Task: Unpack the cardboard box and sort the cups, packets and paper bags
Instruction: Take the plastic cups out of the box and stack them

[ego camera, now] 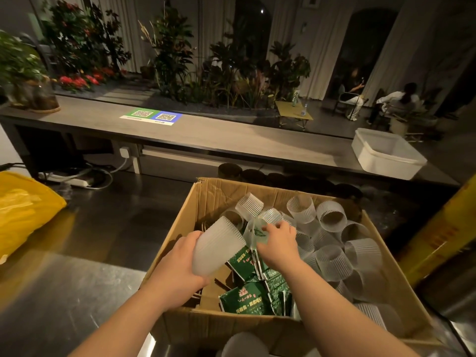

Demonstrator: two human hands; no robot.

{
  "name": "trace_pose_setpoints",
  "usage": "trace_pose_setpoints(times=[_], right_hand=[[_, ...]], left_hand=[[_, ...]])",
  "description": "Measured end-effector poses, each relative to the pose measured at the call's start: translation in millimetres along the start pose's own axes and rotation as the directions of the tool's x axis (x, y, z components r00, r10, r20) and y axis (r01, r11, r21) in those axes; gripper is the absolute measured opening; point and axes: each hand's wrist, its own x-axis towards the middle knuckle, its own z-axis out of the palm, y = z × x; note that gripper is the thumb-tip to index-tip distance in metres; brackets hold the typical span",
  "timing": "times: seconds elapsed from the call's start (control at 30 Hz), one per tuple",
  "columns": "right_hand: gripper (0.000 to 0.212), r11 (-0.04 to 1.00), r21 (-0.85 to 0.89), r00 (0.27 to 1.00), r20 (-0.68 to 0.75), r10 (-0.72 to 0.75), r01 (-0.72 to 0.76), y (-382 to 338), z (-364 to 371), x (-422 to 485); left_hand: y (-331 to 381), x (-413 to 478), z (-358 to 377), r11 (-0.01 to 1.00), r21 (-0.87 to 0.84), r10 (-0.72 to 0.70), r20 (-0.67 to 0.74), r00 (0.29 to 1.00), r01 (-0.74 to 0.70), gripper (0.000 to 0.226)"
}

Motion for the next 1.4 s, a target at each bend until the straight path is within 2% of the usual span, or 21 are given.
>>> trace_pose_setpoints(times=[0.07,0.1,0.17,0.23,0.3,0.37,0.43,0.5,0.6,0.73,0.83,0.9,1.0,1.1,1.23,1.37,1.4], right_hand=[[0.045,0.994,-0.111,0.999,0.046,0.017,-0.011,3.7,6.7,3.5],[0.036,0.994,-0.104,0.999,0.043,0.022,-0.017,4.1,10.1,5.3],[0.017,0.999,0.017,0.999,0.018,0.036,-0.036,3.6,12.9,6.3],[0.009,0.975,0.220,1.000,0.010,0.014,-0.016,3.3,10.6,4.6],[0.014,0.886,0.461,0.999,0.007,-0.051,0.042,2.8,5.6,-0.7],[0.022,0.718,0.695,0.995,0.025,-0.094,0.051,2.2,-3.6,-9.9],[0.024,0.573,0.817,0.988,0.026,-0.152,0.067,5.4,-12.7,-15.5],[0.023,0.572,0.812,0.977,0.012,-0.214,0.115,8.3,-22.0,-16.9],[0.041,0.660,0.724,0.970,-0.057,-0.237,0.203,6.5,-34.2,-17.1],[0.055,0.622,0.754,0.966,-0.062,-0.252,0.211,-4.8,-32.1,-24.5],[0.038,0.644,0.730,0.964,-0.079,-0.252,0.228,-17.5,-20.3,-30.1],[0.032,0.575,0.800,0.975,-0.050,-0.218,0.170,-25.2,-17.2,-32.8],[0.030,0.370,0.929,0.990,0.027,-0.135,0.025,-28.6,-18.8,-31.2],[0.027,0.289,0.957,0.996,0.029,-0.082,-0.004,-28.4,-18.3,-30.6],[0.032,0.309,0.950,0.983,0.099,-0.152,-0.048,-30.3,-11.9,-33.5],[0.032,0.431,0.900,0.984,0.015,-0.178,0.064,-30.3,-15.9,-28.6],[0.032,0.454,0.889,0.978,0.031,-0.205,0.067,-31.6,-18.0,-30.4]], left_hand=[[0.8,1.5,-0.3,1.000,0.001,0.002,-0.003,1.000,-0.002,0.094],[0.9,2.1,-0.4,1.000,0.000,0.004,-0.006,1.000,-0.004,0.094],[0.7,2.8,-0.1,1.000,0.002,0.005,-0.008,1.000,-0.005,0.095],[1.1,1.7,0.7,1.000,0.007,0.010,-0.006,1.000,-0.009,0.094],[1.0,0.5,1.0,1.000,0.006,0.011,-0.005,1.000,-0.011,0.093],[0.2,0.2,1.0,1.000,0.014,0.011,-0.001,1.000,-0.011,0.093],[0.6,0.2,1.0,0.999,0.031,0.011,0.007,1.000,-0.012,0.092],[1.2,-0.1,1.4,0.999,0.043,0.015,0.010,1.000,-0.015,0.091],[1.5,-1.8,1.8,0.997,0.067,0.037,0.016,0.999,-0.038,0.090],[2.1,-1.4,1.8,0.992,0.094,0.082,0.059,0.995,-0.087,0.091],[1.9,-0.5,2.3,0.989,0.105,0.096,0.073,0.993,-0.103,0.091],[0.3,-0.8,2.3,0.990,0.107,0.086,0.068,0.994,-0.093,0.090],[-1.7,-1.1,2.2,0.994,0.080,0.072,0.046,0.996,-0.076,0.088],[-0.5,-2.1,2.3,0.996,0.042,0.082,0.038,0.996,-0.084,0.088],[0.0,-3.2,0.7,0.996,0.042,0.076,0.026,0.997,-0.077,0.087],[1.1,-3.1,0.4,0.997,0.031,0.074,0.032,0.997,-0.075,0.086],[0.9,-3.1,0.5,0.997,0.027,0.074,0.039,0.997,-0.075,0.086]])
